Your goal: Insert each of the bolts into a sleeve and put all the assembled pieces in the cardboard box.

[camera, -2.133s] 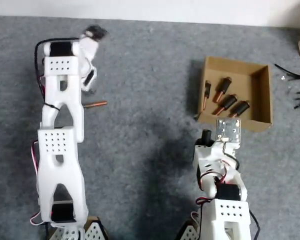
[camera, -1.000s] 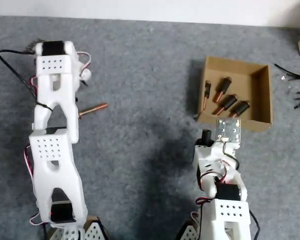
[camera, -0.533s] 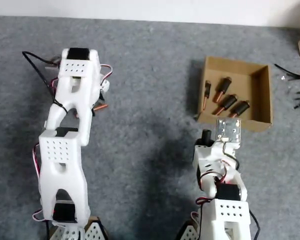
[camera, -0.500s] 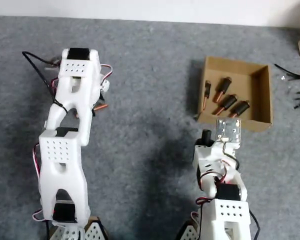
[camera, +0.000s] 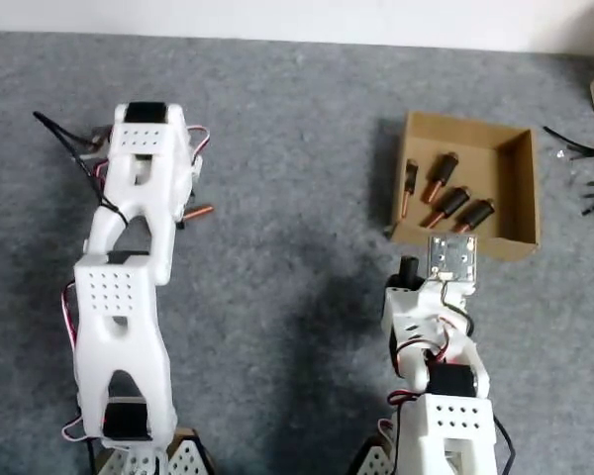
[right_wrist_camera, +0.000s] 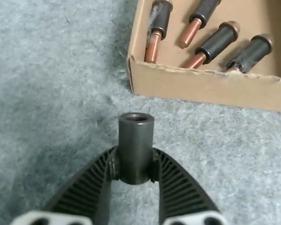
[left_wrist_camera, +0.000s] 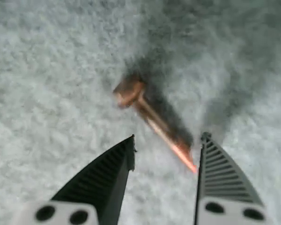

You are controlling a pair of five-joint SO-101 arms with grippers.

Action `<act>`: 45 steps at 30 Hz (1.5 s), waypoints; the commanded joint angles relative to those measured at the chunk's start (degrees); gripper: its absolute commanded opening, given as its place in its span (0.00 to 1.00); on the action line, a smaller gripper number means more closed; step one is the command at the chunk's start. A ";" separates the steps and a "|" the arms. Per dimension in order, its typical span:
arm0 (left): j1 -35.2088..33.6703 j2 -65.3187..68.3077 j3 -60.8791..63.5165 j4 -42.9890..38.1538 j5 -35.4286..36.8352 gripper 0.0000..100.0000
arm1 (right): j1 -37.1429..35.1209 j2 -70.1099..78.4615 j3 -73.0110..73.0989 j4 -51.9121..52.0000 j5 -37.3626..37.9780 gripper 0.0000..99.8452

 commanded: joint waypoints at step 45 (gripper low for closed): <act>-10.68 3.03 -0.13 -4.75 3.96 0.03 | 0.57 -0.66 -0.13 -1.63 0.62 0.01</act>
